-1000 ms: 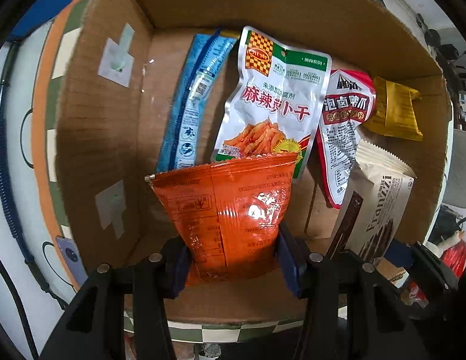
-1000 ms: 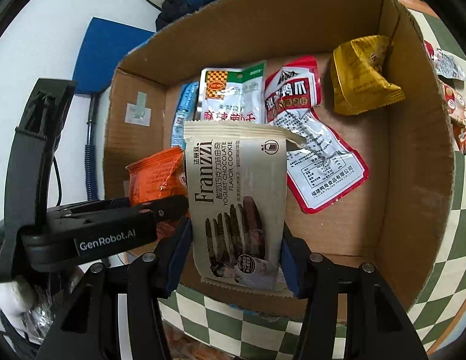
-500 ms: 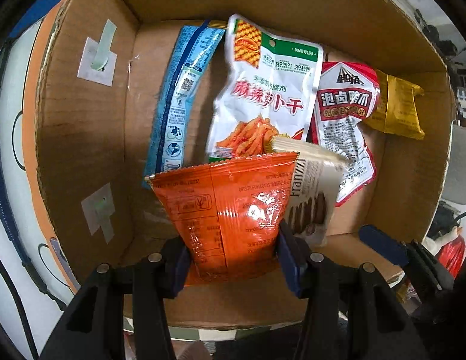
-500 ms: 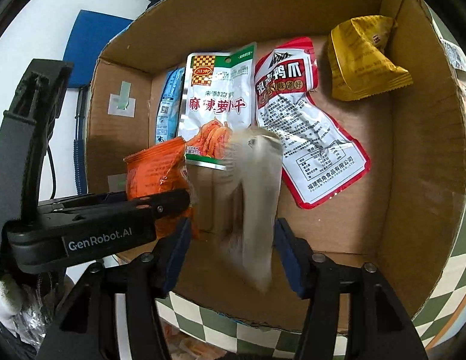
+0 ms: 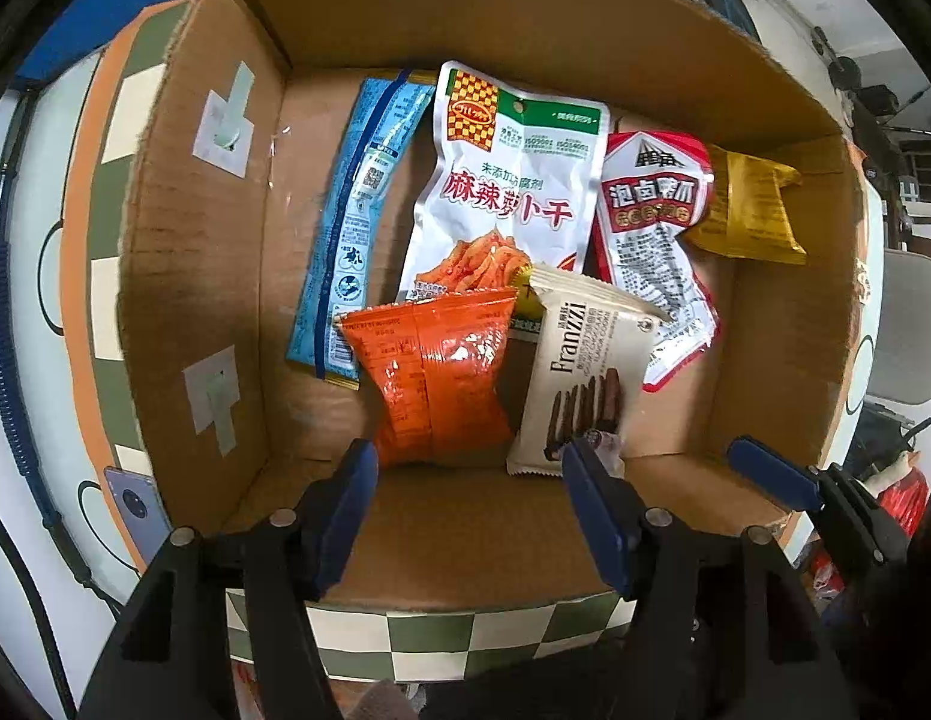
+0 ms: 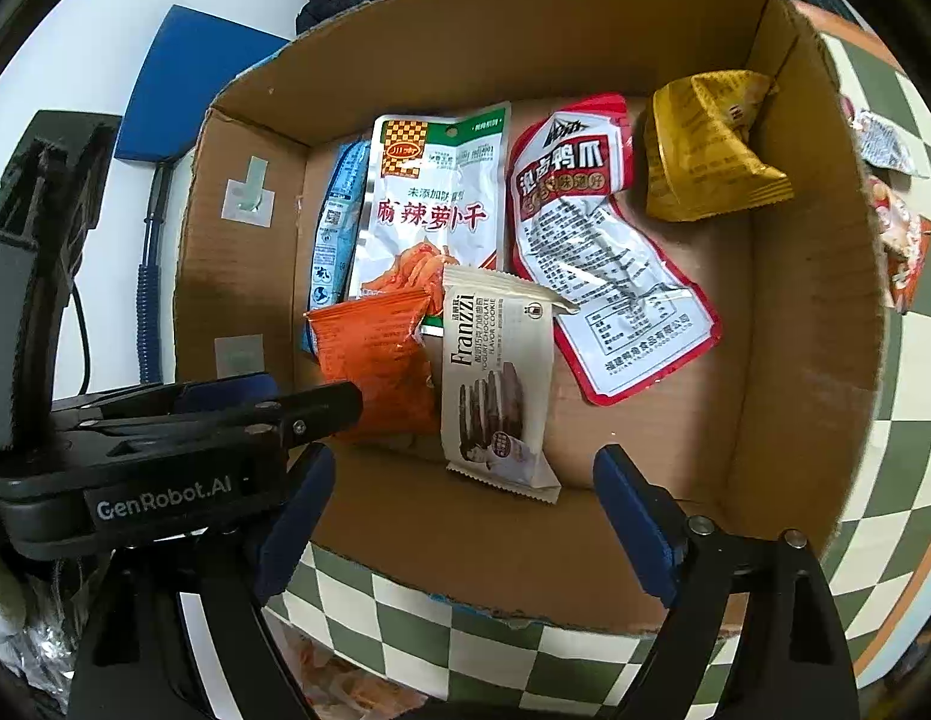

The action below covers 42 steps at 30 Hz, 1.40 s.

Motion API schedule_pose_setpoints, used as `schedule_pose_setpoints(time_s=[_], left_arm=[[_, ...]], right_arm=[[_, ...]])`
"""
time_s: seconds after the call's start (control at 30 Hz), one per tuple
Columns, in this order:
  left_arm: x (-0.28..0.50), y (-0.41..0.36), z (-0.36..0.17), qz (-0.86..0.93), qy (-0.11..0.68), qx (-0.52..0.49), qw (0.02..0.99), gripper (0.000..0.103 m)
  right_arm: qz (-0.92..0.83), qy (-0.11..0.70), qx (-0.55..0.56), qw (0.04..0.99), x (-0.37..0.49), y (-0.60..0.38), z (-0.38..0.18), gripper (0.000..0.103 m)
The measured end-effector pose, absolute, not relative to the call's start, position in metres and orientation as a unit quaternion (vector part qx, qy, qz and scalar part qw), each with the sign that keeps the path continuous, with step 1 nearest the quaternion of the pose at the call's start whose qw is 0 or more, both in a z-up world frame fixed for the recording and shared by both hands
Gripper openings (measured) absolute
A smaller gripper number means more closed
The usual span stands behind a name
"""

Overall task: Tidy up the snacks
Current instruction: 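Lower both packs into the box and open both grippers, then grasp the panda-print bag with the left gripper while the right grasps the dark red bag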

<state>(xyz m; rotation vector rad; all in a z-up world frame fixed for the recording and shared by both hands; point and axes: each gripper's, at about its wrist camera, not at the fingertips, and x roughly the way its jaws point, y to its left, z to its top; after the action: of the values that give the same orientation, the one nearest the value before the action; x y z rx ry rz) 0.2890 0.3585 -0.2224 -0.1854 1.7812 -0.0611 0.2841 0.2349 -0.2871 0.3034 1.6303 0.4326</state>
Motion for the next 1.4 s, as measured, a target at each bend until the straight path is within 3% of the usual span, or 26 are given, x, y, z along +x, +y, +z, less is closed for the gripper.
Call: schedule_pose_setpoints(time_s=[0.67, 0.8, 0.87, 0.97, 1.4], left_arm=[[0.218, 0.359, -0.117, -0.016, 0.680, -0.060, 0.731, 0.063], [0.201, 0.352, -0.102, -0.016, 0.663, -0.055, 0.747, 0.077], [0.192, 0.351, -0.095, -0.013, 0.655, -0.056, 0.753, 0.077], [0.182, 0.352, -0.086, -0.005, 0.644, -0.059, 0.763, 0.090], [0.158, 0.341, -0.046, 0.023, 0.603, -0.076, 0.794, 0.090]], right_arm=[[0.179, 0.654, 0.078, 0.731, 0.226, 0.195, -0.194, 0.092], [0.187, 0.639, 0.077, 0.742, 0.210, 0.191, -0.171, 0.093], [0.191, 0.632, 0.079, 0.747, 0.202, 0.188, -0.161, 0.093], [0.195, 0.624, 0.080, 0.752, 0.192, 0.184, -0.148, 0.094], [0.215, 0.600, 0.083, 0.766, 0.168, 0.160, -0.118, 0.096]])
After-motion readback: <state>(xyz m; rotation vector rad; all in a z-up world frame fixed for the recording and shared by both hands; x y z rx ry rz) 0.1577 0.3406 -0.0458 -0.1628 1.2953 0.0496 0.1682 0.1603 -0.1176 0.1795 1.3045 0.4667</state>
